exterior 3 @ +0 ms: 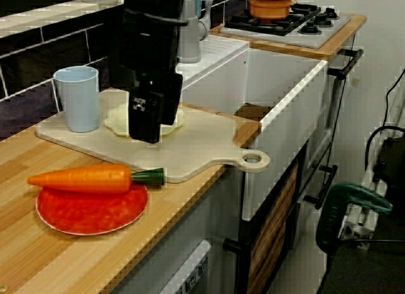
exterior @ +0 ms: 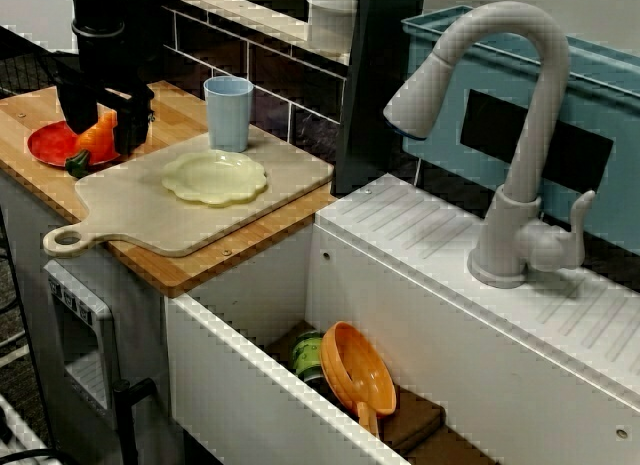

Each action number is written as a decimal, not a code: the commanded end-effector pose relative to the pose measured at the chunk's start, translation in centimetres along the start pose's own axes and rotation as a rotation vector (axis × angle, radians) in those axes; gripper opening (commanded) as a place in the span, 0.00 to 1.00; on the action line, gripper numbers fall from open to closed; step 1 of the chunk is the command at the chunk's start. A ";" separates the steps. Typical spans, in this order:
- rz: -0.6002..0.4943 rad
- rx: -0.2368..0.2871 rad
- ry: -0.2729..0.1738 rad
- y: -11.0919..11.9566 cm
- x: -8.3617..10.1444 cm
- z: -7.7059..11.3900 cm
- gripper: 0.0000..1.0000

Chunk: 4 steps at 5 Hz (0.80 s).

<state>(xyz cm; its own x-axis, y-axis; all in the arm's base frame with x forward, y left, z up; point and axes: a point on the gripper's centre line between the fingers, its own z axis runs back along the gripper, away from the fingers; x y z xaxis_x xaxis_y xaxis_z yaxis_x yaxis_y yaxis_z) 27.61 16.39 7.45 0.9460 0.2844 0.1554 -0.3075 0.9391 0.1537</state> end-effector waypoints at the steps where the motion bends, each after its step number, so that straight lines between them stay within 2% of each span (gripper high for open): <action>1: 0.102 0.029 -0.059 2.9 1.5 1.0 1.00; 4: 0.245 0.049 -0.118 3.9 1.9 0.5 1.00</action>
<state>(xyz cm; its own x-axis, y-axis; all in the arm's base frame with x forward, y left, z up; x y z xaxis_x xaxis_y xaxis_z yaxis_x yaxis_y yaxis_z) 28.47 20.12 7.61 0.8361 0.4783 0.2687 -0.5255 0.8389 0.1419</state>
